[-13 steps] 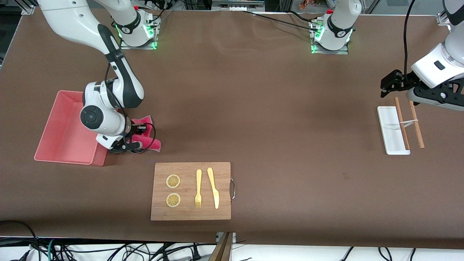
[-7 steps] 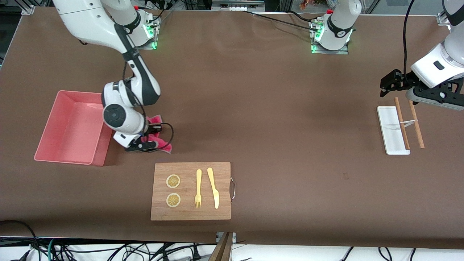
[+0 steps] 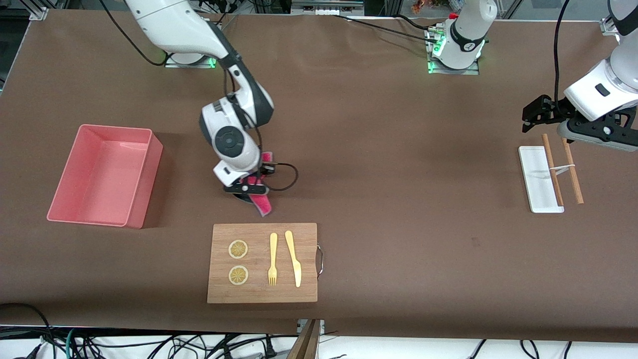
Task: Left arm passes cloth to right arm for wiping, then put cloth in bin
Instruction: 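Wipe the table with the cloth using the right gripper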
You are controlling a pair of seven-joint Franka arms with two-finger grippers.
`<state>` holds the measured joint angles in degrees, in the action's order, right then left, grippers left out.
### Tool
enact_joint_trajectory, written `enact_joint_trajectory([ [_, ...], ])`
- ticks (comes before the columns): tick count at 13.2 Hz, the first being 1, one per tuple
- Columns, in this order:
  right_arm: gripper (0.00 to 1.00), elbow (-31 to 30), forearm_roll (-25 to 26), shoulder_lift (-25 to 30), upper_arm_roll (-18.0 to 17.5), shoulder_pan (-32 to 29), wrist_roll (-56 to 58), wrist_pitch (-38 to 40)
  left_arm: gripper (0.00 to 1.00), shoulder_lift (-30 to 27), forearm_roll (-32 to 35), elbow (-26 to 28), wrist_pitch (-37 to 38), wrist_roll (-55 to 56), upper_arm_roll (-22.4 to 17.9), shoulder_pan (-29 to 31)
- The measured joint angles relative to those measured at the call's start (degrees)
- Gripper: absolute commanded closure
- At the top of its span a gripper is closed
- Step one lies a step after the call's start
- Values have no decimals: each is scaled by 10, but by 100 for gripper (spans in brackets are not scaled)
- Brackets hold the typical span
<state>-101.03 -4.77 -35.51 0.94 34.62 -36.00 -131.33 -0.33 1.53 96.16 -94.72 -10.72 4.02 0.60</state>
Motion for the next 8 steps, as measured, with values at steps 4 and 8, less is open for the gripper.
enact_joint_trajectory([
  [4,100,93,-1,-46,-65,13,-140,0,0,0,0,0,2,0,0,0],
  [8,100,158,-1,-59,-105,26,-215,11,0,0,0,0,2,0,0,0],
])
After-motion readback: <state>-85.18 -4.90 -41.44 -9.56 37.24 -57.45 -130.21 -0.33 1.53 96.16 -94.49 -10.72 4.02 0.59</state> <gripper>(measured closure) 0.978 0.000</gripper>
